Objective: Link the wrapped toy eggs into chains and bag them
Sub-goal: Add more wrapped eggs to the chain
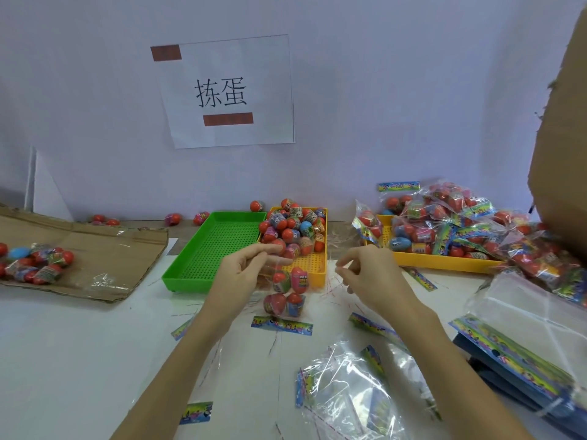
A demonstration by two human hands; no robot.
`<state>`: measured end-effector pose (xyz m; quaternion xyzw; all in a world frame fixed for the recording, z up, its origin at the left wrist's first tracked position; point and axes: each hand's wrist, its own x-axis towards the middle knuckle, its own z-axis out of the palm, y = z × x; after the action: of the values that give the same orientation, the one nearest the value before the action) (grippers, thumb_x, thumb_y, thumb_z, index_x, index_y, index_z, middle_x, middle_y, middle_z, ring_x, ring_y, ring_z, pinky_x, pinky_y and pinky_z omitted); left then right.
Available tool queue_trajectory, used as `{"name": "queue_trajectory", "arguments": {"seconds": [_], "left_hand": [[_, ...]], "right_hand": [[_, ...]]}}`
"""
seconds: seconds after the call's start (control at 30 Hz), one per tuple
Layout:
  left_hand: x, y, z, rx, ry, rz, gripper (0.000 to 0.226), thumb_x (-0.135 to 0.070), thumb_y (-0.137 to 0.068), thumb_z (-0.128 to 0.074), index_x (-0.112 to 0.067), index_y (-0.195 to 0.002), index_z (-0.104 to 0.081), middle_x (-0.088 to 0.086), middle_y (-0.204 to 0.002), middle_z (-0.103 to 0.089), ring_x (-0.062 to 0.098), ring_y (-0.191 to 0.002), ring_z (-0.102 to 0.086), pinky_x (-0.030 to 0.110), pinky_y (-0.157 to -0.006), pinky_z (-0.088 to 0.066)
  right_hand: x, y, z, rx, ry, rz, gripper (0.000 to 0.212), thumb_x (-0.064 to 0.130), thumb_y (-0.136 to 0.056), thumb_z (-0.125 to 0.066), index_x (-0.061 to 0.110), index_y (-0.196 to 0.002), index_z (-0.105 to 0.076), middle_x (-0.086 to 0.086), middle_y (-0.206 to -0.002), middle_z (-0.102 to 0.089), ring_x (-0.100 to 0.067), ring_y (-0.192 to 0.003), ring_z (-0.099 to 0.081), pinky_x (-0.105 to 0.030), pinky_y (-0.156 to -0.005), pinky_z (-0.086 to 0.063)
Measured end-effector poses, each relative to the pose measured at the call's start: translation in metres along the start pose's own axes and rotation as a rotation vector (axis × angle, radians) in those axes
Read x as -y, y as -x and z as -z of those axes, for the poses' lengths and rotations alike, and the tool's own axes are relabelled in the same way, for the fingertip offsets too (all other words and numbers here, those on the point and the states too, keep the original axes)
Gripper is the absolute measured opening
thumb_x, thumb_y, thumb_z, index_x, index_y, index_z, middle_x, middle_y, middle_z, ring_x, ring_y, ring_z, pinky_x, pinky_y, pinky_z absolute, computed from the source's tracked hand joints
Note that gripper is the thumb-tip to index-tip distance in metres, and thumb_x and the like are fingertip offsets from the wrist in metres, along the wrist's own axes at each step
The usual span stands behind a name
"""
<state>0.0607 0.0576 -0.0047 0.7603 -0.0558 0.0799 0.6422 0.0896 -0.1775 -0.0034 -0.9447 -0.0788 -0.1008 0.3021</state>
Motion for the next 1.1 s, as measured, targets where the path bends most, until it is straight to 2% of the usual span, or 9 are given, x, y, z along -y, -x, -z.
{"name": "queue_trajectory", "arguments": {"seconds": [0.1, 0.3, 0.37, 0.4, 0.47, 0.5, 0.6, 0.87, 1.1], "left_hand": [[0.0, 0.0, -0.001, 0.007, 0.0, 0.0, 0.028, -0.01, -0.11, -0.047, -0.013, -0.118, -0.074, 0.002, -0.101, -0.082, 0.02, -0.089, -0.075, 0.024, -0.067, -0.06], [0.001, -0.001, -0.001, 0.017, -0.017, -0.004, 0.028, -0.012, -0.111, -0.045, -0.017, -0.123, -0.07, -0.001, -0.104, -0.081, 0.02, -0.095, -0.076, 0.028, -0.072, -0.062], [0.001, 0.0, -0.001, 0.029, 0.005, 0.006, 0.025, -0.013, -0.111, -0.045, -0.016, -0.124, -0.067, -0.001, -0.104, -0.081, 0.019, -0.094, -0.076, 0.025, -0.071, -0.06], [0.001, 0.0, -0.001, 0.032, 0.018, 0.014, 0.022, -0.014, -0.111, -0.046, -0.015, -0.123, -0.065, 0.0, -0.104, -0.081, 0.019, -0.094, -0.076, 0.024, -0.071, -0.06], [0.002, 0.0, -0.002, 0.031, 0.046, 0.031, 0.018, -0.014, -0.11, -0.048, -0.012, -0.122, -0.061, 0.0, -0.104, -0.081, 0.021, -0.094, -0.076, 0.026, -0.073, -0.061], [0.002, -0.001, -0.001, 0.033, 0.07, 0.038, 0.017, -0.013, -0.11, -0.048, -0.009, -0.121, -0.059, 0.001, -0.104, -0.081, 0.021, -0.094, -0.076, 0.027, -0.073, -0.062], [0.001, -0.002, -0.001, 0.057, 0.164, 0.069, 0.013, -0.009, -0.108, -0.049, -0.003, -0.117, -0.057, 0.006, -0.103, -0.081, 0.021, -0.093, -0.078, 0.026, -0.068, -0.061], [0.003, -0.005, 0.004, 0.189, 0.265, 0.169, 0.018, -0.01, -0.105, -0.053, -0.001, -0.115, -0.065, 0.012, -0.115, -0.078, 0.026, -0.107, -0.076, 0.03, -0.088, -0.061], [0.014, -0.003, 0.005, 0.042, 0.083, 0.105, 0.013, -0.017, -0.092, -0.078, -0.008, -0.102, -0.079, 0.008, -0.101, -0.081, 0.024, -0.101, -0.077, 0.036, -0.09, -0.061]], "right_hand": [[0.006, 0.005, -0.006, 0.021, -0.147, 0.06, 0.02, 0.019, -0.099, -0.067, 0.024, -0.117, -0.072, 0.002, -0.091, -0.076, -0.003, -0.067, -0.071, -0.027, -0.07, -0.062], [0.016, 0.005, -0.003, -0.093, -0.416, 0.007, 0.022, 0.04, -0.098, -0.065, 0.024, -0.111, -0.074, 0.012, -0.081, -0.074, -0.006, -0.072, -0.071, -0.026, -0.066, -0.059], [0.02, 0.005, 0.0, 0.019, -0.504, -0.023, 0.049, 0.046, -0.093, -0.069, 0.02, -0.135, -0.064, 0.008, -0.083, -0.077, -0.007, -0.074, -0.074, -0.036, -0.073, -0.064], [0.024, 0.007, -0.002, 0.073, -0.525, -0.04, 0.07, 0.047, -0.091, -0.072, 0.02, -0.151, -0.047, 0.009, -0.086, -0.078, -0.006, -0.078, -0.074, -0.038, -0.077, -0.063], [0.032, 0.014, -0.007, 0.094, -0.536, -0.031, 0.101, 0.041, -0.086, -0.08, 0.023, -0.163, -0.016, 0.015, -0.089, -0.078, 0.0, -0.085, -0.072, -0.028, -0.081, -0.06], [0.034, 0.016, -0.01, 0.063, -0.546, -0.009, 0.102, 0.035, -0.085, -0.082, 0.024, -0.162, -0.016, 0.018, -0.088, -0.077, 0.003, -0.087, -0.071, -0.026, -0.085, -0.058], [0.036, 0.018, -0.013, -0.083, -0.552, 0.021, 0.081, 0.023, -0.084, -0.084, 0.021, -0.152, -0.04, 0.014, -0.082, -0.077, 0.006, -0.085, -0.07, -0.033, -0.096, -0.057], [0.028, 0.015, -0.014, -0.14, -0.551, -0.06, 0.021, 0.026, -0.082, -0.086, 0.02, -0.091, -0.067, 0.007, -0.07, -0.076, 0.0, -0.064, -0.069, -0.023, -0.07, -0.056], [0.018, 0.011, -0.014, -0.049, -0.677, -0.089, 0.006, 0.022, -0.086, -0.082, 0.019, -0.089, -0.078, 0.004, -0.075, -0.078, -0.014, -0.075, -0.076, -0.033, -0.071, -0.063]]}}
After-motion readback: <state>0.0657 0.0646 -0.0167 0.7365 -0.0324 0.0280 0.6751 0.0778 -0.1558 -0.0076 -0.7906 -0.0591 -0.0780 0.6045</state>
